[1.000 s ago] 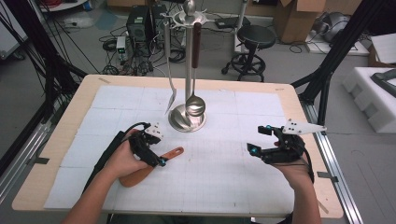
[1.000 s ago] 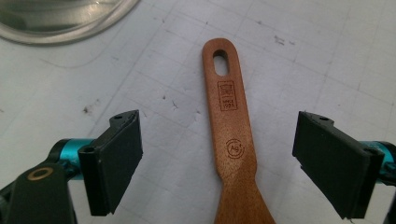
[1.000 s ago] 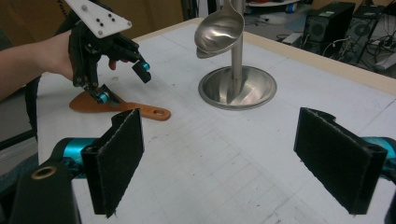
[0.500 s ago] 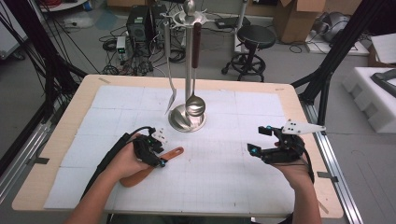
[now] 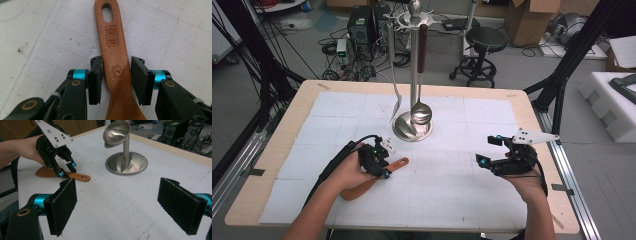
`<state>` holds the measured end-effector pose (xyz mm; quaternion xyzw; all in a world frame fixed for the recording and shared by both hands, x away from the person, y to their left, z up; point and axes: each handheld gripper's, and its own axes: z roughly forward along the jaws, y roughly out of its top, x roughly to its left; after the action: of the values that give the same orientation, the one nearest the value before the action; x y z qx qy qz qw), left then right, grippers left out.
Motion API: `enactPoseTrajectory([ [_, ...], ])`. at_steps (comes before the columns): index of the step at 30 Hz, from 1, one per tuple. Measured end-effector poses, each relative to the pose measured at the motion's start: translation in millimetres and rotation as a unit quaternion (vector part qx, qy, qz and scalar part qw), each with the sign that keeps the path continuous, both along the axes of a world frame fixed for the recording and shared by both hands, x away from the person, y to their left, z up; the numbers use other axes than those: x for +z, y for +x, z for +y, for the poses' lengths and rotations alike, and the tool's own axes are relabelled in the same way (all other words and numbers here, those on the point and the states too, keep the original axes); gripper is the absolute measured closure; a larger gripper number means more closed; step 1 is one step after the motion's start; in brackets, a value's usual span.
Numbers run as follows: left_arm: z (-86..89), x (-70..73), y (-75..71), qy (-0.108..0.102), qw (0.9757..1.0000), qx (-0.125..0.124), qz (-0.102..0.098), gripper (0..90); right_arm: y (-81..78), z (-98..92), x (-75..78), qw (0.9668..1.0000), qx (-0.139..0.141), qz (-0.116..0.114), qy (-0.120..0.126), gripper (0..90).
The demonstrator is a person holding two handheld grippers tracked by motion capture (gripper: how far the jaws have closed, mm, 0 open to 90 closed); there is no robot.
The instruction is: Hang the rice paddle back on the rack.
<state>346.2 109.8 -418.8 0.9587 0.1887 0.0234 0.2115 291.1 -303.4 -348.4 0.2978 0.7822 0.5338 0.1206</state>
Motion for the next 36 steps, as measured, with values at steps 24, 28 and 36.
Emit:
enactPoseTrajectory([
  [24,16.9,31.2,-4.8,-0.084,0.9962,-0.022,-0.008,65.7,-2.2,-3.4,1.1,1.0,-0.003,-0.004,0.009,15.2],
  [28,27.8,45.3,-10.5,-0.127,0.991,-0.028,-0.028,65.7,-2.6,-2.9,1.5,1.0,-0.003,-0.003,0.008,15.2],
  [36,37.9,61.9,-15.3,-0.19,0.9803,-0.031,-0.043,65.8,-2.4,-3.1,1.6,1.0,-0.001,-0.005,0.008,15.2],
])
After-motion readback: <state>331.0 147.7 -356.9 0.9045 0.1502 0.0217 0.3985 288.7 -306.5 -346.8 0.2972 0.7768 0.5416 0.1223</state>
